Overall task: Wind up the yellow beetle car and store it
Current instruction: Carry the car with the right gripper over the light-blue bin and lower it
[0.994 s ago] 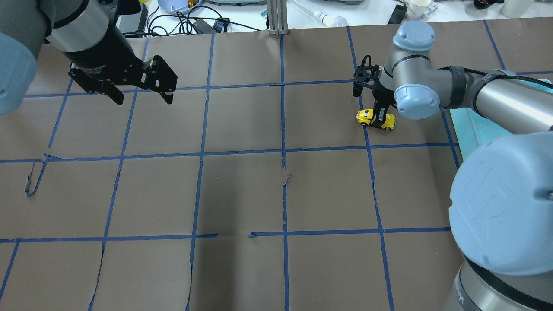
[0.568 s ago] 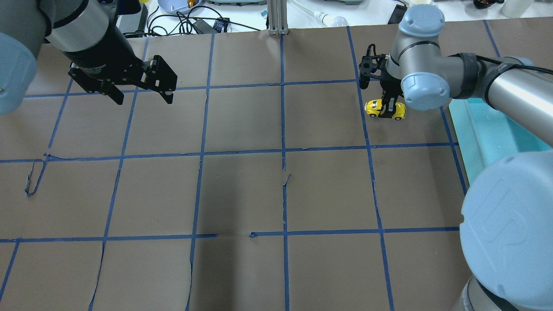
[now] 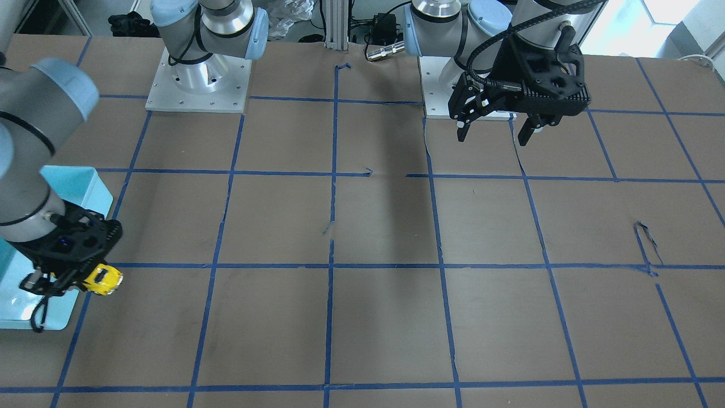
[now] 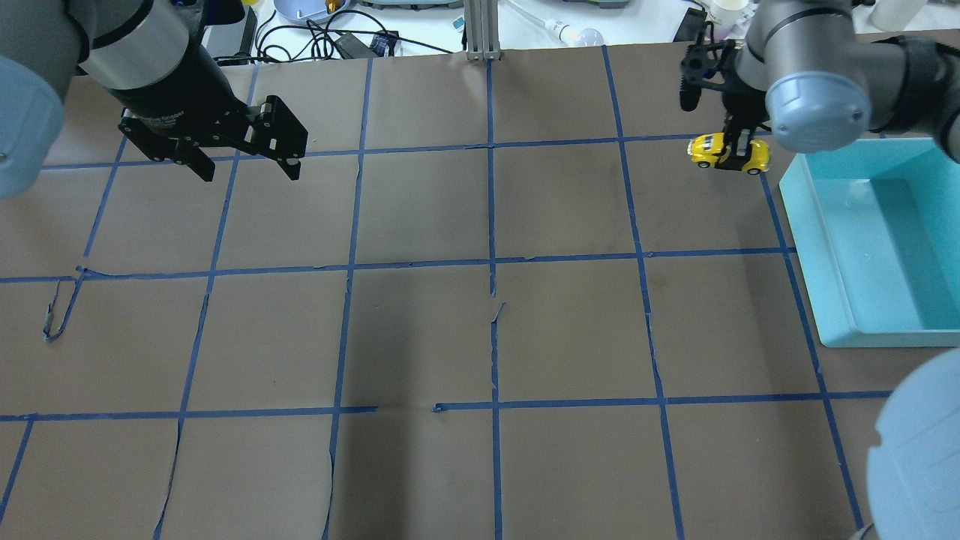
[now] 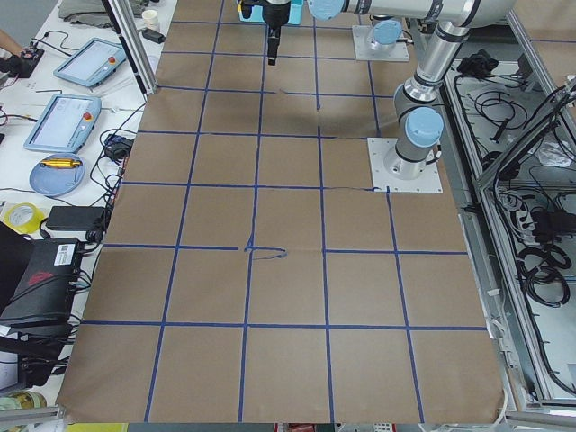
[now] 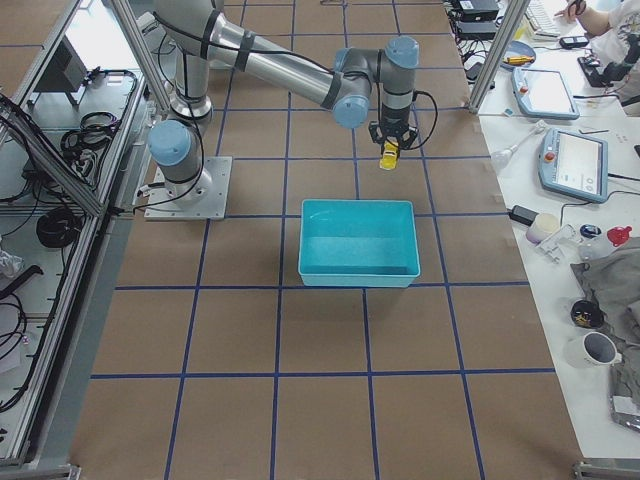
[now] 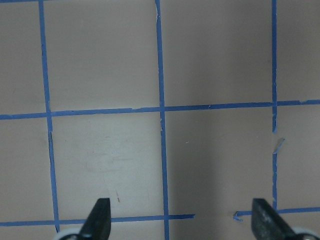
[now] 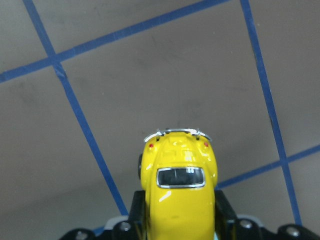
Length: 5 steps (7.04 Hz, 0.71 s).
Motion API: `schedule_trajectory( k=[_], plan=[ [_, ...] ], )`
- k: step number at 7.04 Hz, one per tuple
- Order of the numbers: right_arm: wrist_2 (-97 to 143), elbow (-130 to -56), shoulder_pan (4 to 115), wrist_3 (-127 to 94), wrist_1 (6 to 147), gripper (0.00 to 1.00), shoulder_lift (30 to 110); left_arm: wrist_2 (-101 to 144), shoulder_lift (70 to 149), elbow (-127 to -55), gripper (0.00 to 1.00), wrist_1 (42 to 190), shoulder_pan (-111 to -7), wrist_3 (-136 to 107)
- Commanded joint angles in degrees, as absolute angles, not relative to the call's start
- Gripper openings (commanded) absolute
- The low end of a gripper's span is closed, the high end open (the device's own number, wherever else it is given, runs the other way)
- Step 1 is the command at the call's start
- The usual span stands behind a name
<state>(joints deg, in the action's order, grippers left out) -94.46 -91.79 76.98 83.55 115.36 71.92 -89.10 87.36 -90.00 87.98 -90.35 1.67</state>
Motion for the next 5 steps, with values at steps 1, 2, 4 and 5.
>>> schedule_trajectory(
  k=[1,2,4,5],
  plan=[
    [-94.75,-91.06,68.59,95.48,114.52,0.00,73.39,-89.12,87.28,-89.91,1.00,87.98,-90.35,1.67],
    [-94.49,-91.66,64.38,101.45,114.35,0.00,73.30,-89.21,87.36,-89.91,1.00,87.98,-90.35,1.67],
    [-95.18,-92.28,60.65,110.71,114.78,0.00,71.82,-89.21,87.28,-89.91,1.00,87.89,-90.35,1.76],
    [-95.36,-93.50,60.47,111.26,114.96,0.00,70.94,-89.21,87.28,-89.91,1.00,87.98,-90.35,1.76]
  ],
)
